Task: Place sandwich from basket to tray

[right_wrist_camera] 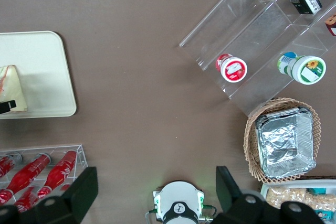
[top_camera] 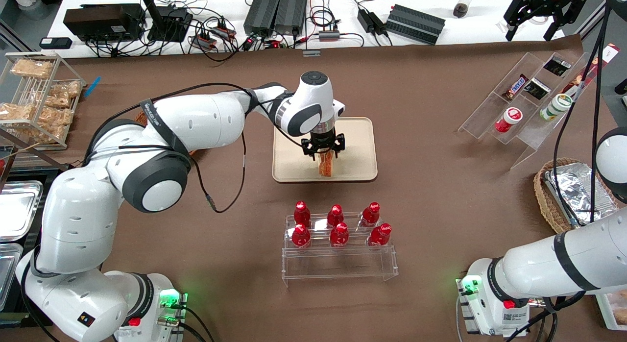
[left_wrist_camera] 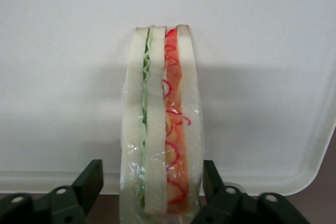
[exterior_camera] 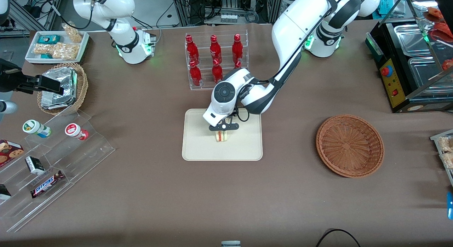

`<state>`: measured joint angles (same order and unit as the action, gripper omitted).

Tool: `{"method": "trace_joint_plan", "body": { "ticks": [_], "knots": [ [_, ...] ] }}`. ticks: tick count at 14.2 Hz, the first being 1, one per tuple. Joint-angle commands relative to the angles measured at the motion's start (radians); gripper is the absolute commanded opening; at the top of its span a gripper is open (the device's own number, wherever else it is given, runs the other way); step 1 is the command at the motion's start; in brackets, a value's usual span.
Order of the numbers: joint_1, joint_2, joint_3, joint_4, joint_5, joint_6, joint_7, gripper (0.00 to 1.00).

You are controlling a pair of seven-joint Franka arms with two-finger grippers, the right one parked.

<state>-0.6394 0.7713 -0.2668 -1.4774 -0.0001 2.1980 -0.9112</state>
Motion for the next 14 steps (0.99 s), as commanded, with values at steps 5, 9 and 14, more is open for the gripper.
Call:
{"method": "trace_joint_plan", "body": {
  "ticks": [5, 9, 14],
  "knots": [
    [-0.006, -0.127, 0.099, 0.031, 0.009, -0.139, -0.041, 1.0],
    [0.104, -0.292, 0.127, 0.017, 0.009, -0.321, -0.017, 1.0],
    [0.32, -0.475, 0.127, 0.002, -0.003, -0.651, 0.217, 1.0]
  ]
}}
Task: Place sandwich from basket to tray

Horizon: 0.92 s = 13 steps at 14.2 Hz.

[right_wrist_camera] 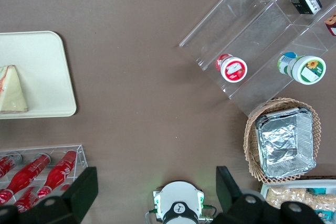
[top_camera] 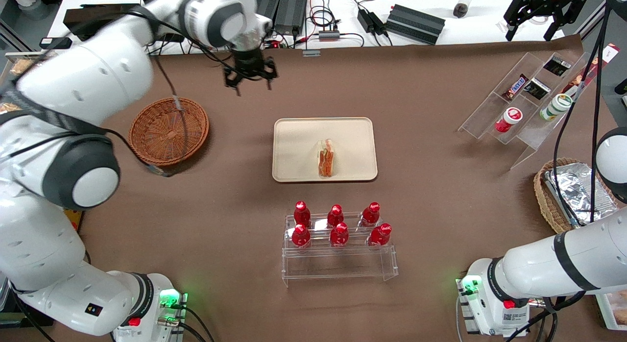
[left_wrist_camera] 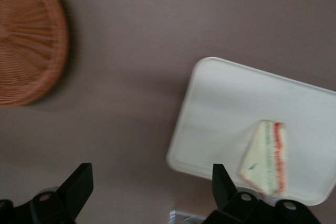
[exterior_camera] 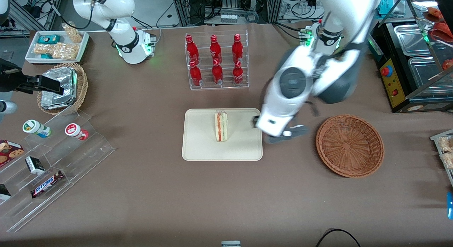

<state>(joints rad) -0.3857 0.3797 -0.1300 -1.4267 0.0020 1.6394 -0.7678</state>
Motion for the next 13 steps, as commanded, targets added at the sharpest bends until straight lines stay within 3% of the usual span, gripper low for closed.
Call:
{"method": "trace_joint_plan", "body": {
  "ticks": [1, 6, 13],
  "knots": [
    [0.124, -0.12, -0.01, -0.051, -0.005, -0.154, 0.147, 1.0],
    [0.336, -0.214, -0.008, -0.043, 0.0, -0.372, 0.462, 1.0],
    [0.392, -0.191, -0.008, 0.031, -0.005, -0.371, 0.476, 1.0]
  ]
}}
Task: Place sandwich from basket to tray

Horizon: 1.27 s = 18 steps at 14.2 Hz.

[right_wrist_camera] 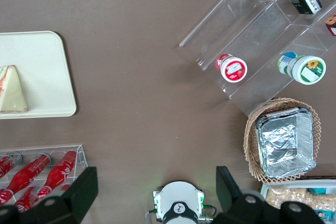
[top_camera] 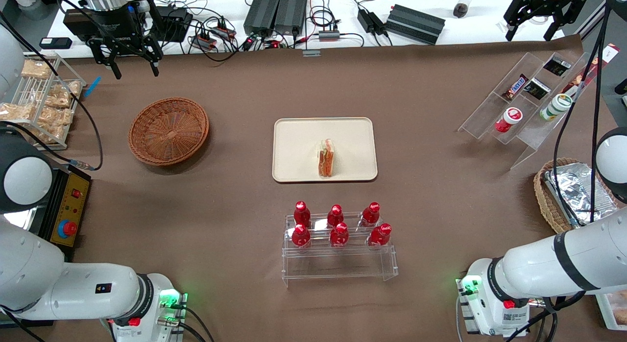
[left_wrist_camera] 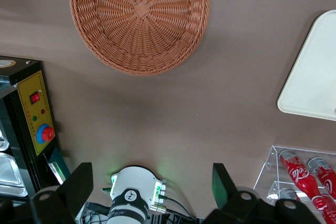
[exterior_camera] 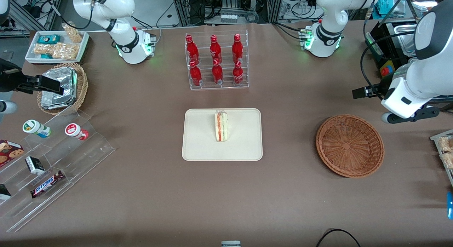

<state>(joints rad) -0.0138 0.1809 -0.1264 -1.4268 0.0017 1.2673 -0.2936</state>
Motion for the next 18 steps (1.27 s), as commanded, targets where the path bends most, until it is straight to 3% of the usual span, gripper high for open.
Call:
{"method": "trace_joint_plan", "body": {
  "ticks": [1, 8, 13, 18],
  "knots": [
    [0.021, 0.009, -0.012, 0.045, -0.008, 0.003, 0.002, 1.0],
    [0.017, -0.037, -0.013, 0.034, 0.006, -0.08, -0.007, 1.0],
    [0.017, -0.194, -0.013, -0.208, 0.0, 0.128, -0.048, 1.0],
    [0.017, -0.167, -0.013, -0.173, 0.001, 0.144, -0.07, 1.0]
  ]
}}
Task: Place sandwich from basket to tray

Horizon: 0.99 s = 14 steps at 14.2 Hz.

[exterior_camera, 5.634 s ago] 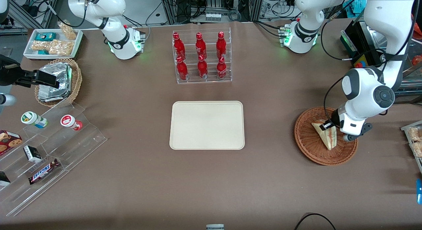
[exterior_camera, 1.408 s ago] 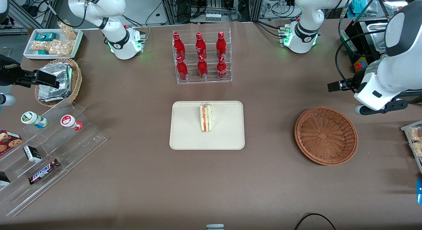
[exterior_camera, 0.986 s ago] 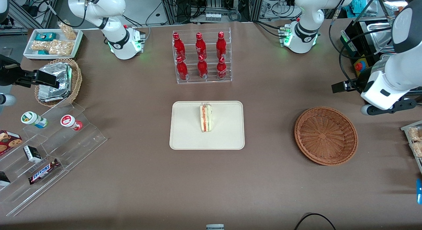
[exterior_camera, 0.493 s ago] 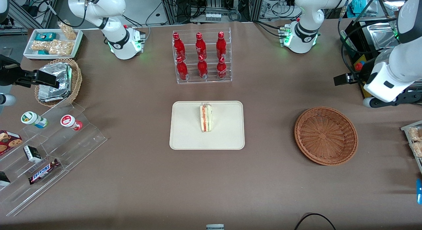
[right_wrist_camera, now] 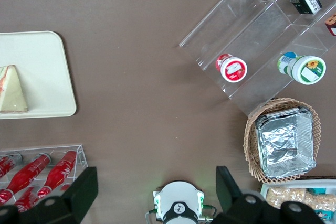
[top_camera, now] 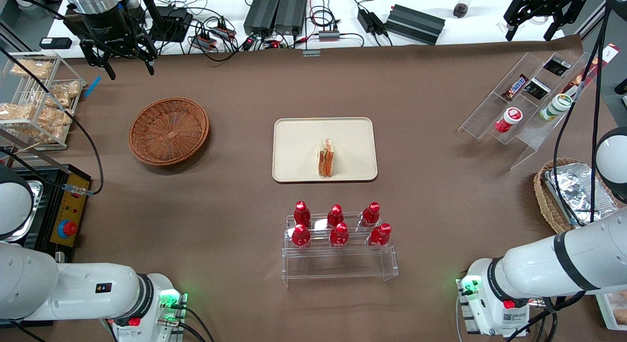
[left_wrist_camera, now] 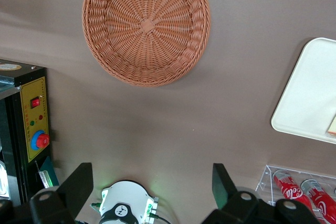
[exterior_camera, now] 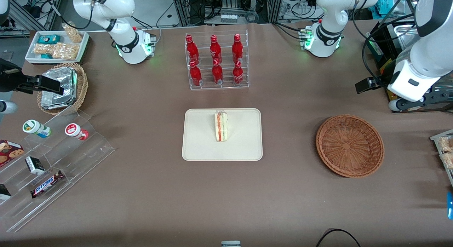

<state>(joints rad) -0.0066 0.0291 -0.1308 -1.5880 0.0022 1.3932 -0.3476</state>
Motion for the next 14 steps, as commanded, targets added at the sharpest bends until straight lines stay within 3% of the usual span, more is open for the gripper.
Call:
{"method": "trace_joint_plan", "body": {
  "ticks": [1, 14],
  "knots": [
    [0.01, 0.0, -0.009, 0.006, 0.002, 0.017, -0.013, 1.0],
    [0.013, 0.017, -0.009, 0.022, 0.004, 0.012, -0.021, 1.0]
  ]
}}
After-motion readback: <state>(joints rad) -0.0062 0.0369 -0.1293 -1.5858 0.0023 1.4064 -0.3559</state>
